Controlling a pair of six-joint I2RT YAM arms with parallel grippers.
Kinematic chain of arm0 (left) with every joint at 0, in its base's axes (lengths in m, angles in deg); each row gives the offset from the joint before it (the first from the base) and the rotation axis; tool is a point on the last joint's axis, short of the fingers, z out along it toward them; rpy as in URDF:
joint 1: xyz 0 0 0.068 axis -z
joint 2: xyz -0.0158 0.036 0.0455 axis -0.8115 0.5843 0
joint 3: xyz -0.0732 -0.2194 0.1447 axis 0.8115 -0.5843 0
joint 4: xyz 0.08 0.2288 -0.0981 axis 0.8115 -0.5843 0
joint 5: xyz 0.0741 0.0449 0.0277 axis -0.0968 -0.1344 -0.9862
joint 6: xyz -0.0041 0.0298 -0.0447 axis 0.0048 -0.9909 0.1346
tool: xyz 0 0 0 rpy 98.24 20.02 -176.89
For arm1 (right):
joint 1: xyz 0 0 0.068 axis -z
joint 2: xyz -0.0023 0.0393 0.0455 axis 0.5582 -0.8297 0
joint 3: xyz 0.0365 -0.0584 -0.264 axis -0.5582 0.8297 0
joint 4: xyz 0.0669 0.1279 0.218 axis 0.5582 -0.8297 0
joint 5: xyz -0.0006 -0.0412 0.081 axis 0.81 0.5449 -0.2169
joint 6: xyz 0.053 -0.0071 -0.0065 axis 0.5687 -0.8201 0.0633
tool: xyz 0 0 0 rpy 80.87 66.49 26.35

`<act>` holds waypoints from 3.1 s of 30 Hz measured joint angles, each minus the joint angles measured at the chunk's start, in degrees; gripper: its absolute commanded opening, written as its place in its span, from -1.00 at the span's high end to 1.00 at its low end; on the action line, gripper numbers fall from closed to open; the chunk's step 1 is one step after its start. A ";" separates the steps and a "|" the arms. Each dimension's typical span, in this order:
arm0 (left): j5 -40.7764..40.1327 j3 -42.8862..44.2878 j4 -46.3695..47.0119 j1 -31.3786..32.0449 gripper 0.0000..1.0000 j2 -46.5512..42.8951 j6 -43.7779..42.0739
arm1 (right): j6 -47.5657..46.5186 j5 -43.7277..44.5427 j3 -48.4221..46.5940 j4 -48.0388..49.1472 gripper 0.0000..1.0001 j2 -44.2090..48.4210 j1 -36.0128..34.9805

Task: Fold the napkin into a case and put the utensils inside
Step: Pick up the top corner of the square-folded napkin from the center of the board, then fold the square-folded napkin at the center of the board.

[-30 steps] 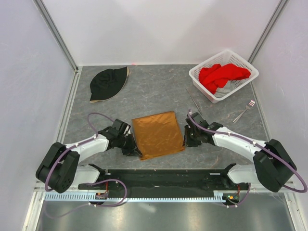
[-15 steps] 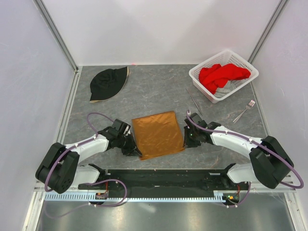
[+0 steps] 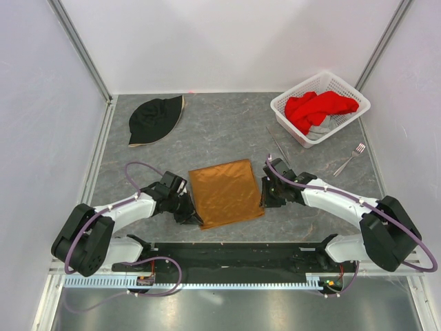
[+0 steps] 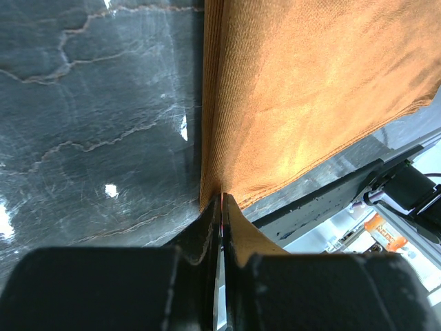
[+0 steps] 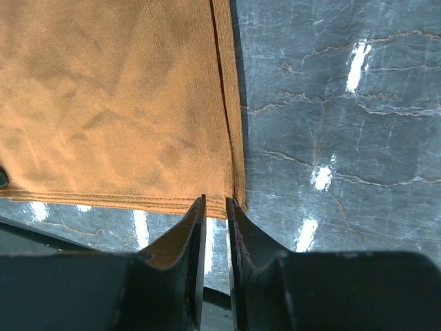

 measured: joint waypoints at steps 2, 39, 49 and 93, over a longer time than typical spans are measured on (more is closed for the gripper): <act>0.00 -0.02 0.00 0.00 0.84 0.00 0.00 | 0.02 -0.02 0.00 0.26 0.53 -0.17 0.00; 0.13 -0.66 -0.33 0.04 0.70 -1.22 0.00 | 1.75 -1.81 1.77 3.37 1.00 -1.62 -1.22; -2.40 2.64 -10.10 0.07 0.66 -11.85 0.07 | 1.62 -6.71 -11.32 8.46 1.00 -13.18 -1.79; -0.83 -2.43 1.33 0.15 0.84 -2.43 1.53 | 1.70 -19.39 -46.31 17.35 1.00 -48.24 -4.96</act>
